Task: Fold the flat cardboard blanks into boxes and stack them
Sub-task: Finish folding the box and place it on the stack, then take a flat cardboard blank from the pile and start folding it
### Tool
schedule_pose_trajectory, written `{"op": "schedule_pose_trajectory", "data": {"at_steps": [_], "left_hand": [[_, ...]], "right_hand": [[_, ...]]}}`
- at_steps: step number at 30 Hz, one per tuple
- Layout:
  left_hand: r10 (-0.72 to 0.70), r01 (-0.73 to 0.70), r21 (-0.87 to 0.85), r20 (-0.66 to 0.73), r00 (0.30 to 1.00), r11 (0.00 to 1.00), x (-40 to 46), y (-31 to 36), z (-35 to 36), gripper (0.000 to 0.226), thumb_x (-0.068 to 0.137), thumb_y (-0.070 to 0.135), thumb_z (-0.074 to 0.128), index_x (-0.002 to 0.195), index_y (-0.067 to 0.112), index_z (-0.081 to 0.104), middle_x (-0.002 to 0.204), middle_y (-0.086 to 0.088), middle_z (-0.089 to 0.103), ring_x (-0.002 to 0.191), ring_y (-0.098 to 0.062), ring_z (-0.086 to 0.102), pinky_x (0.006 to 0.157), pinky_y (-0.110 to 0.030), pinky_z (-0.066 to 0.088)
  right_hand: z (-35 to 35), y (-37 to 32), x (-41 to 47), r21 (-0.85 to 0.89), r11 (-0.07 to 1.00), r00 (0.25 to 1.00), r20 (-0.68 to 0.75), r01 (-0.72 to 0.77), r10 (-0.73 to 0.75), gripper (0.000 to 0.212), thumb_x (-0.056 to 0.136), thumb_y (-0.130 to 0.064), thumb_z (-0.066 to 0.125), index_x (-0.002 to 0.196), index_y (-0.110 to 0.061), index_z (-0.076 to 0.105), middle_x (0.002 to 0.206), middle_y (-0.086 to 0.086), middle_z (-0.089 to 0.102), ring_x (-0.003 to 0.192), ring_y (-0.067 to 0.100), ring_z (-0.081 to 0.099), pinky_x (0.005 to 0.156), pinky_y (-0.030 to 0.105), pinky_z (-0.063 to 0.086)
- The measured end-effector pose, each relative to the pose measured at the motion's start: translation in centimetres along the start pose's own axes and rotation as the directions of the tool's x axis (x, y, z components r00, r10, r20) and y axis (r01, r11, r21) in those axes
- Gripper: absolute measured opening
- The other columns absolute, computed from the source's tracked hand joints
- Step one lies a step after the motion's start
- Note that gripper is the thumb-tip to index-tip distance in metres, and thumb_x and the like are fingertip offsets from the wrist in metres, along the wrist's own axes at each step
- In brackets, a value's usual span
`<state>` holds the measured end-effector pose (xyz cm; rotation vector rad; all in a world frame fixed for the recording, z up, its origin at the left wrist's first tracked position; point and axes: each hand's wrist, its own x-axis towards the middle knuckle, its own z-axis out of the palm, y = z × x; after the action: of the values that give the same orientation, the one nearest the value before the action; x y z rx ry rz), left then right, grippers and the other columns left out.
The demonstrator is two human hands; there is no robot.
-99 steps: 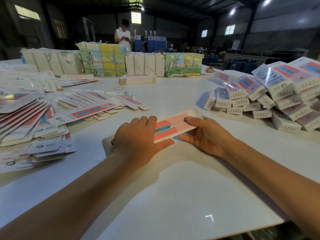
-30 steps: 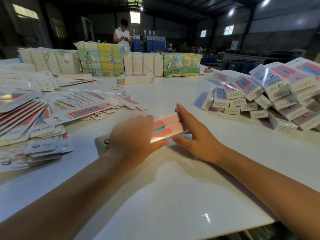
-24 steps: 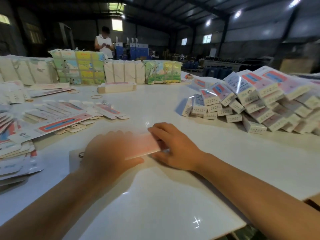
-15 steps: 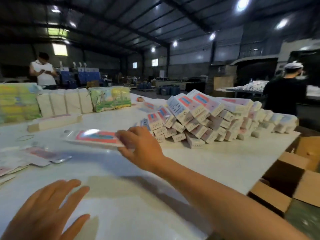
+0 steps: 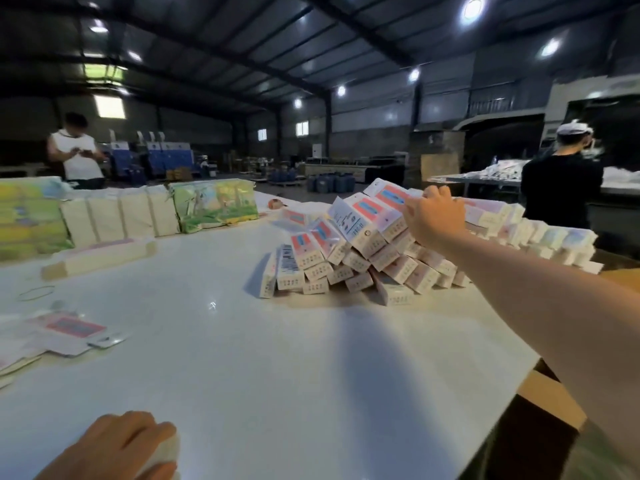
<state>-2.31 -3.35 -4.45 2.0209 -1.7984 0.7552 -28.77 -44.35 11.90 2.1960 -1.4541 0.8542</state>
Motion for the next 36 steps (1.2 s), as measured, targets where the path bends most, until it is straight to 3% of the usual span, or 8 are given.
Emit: {"op": "schedule_pose_trajectory", "data": {"at_steps": [5, 9, 12, 16, 25, 28, 30, 36], "left_hand": [[0.074, -0.074, 0.017, -0.011, 0.997, 0.997, 1.1, 1.3, -1.7, 0.028, 0.095, 0.054, 0.02, 0.085, 0.037, 0.041, 0.081, 0.013, 0.033, 0.063, -0.01, 0.038, 0.049, -0.019, 0.04], [-0.047, 0.048, -0.035, 0.03, 0.998, 0.998, 0.5, 3.7, -4.0, 0.024, 0.074, 0.045, 0.042, 0.086, 0.034, 0.06, 0.085, 0.019, 0.052, 0.076, -0.002, 0.043, 0.047, -0.018, 0.048], [-0.172, 0.174, -0.006, 0.139, 0.975, 0.985, 0.1, 4.6, -5.0, 0.038, 0.08, 0.047, 0.035, 0.094, 0.032, 0.066, 0.094, 0.017, 0.059, 0.09, -0.003, 0.05, 0.069, -0.015, 0.042], [-0.22, 0.228, -0.028, 0.179, 0.959, 0.973, -0.5, 3.7, -4.1, 0.033, 0.094, 0.044, 0.038, 0.117, 0.03, 0.057, 0.116, 0.01, 0.051, 0.109, -0.012, 0.042, 0.088, -0.023, 0.035], [-0.297, 0.358, -0.157, 0.313, 0.902, 0.921, 0.1, 2.4, -4.1, 0.034, 0.089, 0.046, 0.045, 0.112, 0.029, 0.062, 0.117, 0.004, 0.056, 0.109, -0.017, 0.047, 0.094, -0.033, 0.04], [-0.438, 0.52, -0.228, 0.33, 0.837, 0.823, 1.5, -2.0, -6.1, 0.032, 0.085, 0.045, 0.049, 0.106, 0.027, 0.065, 0.116, 0.003, 0.059, 0.109, -0.018, 0.053, 0.088, -0.031, 0.043], [-0.576, 0.594, 0.016, 0.27, 0.772, 0.804, 2.2, -7.0, -7.8, 0.035, 0.089, 0.041, 0.051, 0.119, 0.026, 0.059, 0.128, 0.0, 0.052, 0.117, -0.019, 0.047, 0.089, -0.031, 0.039], [-0.872, 0.761, 0.443, 0.356, 0.336, 0.474, -0.9, -16.8, -8.2, 0.092, 0.08, 0.075, 0.041, 0.149, 0.02, 0.015, 0.156, -0.012, 0.011, 0.141, -0.036, 0.012, 0.112, -0.056, 0.013]], "right_hand": [[-3.4, -3.6, 0.3, 0.174, 0.981, 0.992, -0.106, 0.089, -0.071, 0.033, 0.098, -0.027, 0.038, 0.116, -0.014, 0.062, 0.138, 0.011, 0.043, 0.128, 0.029, 0.033, 0.103, 0.047, 0.029], [-6.6, -11.4, -3.2, 0.417, 0.804, 0.903, -0.262, 0.424, -0.34, 0.027, 0.095, -0.018, 0.045, 0.108, -0.013, 0.068, 0.121, 0.008, 0.059, 0.113, 0.027, 0.047, 0.091, 0.041, 0.039], [-5.8, -17.0, -10.2, 0.586, 0.588, 0.787, -0.148, 0.558, -0.599, 0.022, 0.093, -0.02, 0.05, 0.101, -0.014, 0.07, 0.106, 0.007, 0.067, 0.1, 0.025, 0.057, 0.084, 0.04, 0.047], [-2.1, -21.1, -18.6, 0.577, 0.557, 0.63, 0.092, 0.597, -0.771, 0.021, 0.092, -0.022, 0.05, 0.089, -0.013, 0.069, 0.099, 0.006, 0.065, 0.095, 0.026, 0.056, 0.079, 0.034, 0.045], [-0.2, -21.5, -20.6, 0.69, 0.467, 0.67, -0.036, 0.553, -0.741, 0.024, 0.091, -0.019, 0.055, 0.073, -0.012, 0.071, 0.087, 0.007, 0.068, 0.081, 0.032, 0.059, 0.071, 0.036, 0.046], [0.2, -21.5, -20.6, 0.696, 0.452, 0.677, -0.067, 0.558, -0.733, 0.017, 0.086, -0.013, 0.061, 0.073, -0.013, 0.072, 0.08, 0.008, 0.067, 0.075, 0.033, 0.061, 0.068, 0.039, 0.049], [0.4, -21.5, -20.4, 0.706, 0.458, 0.683, -0.05, 0.54, -0.729, 0.015, 0.079, 0.0, 0.068, 0.077, -0.014, 0.073, 0.081, 0.007, 0.067, 0.075, 0.034, 0.061, 0.069, 0.04, 0.049], [0.4, -21.6, -20.7, 0.724, 0.464, 0.708, -0.048, 0.51, -0.704, 0.015, 0.081, -0.003, 0.066, 0.071, -0.014, 0.072, 0.079, 0.004, 0.066, 0.075, 0.028, 0.059, 0.068, 0.035, 0.044]]}}
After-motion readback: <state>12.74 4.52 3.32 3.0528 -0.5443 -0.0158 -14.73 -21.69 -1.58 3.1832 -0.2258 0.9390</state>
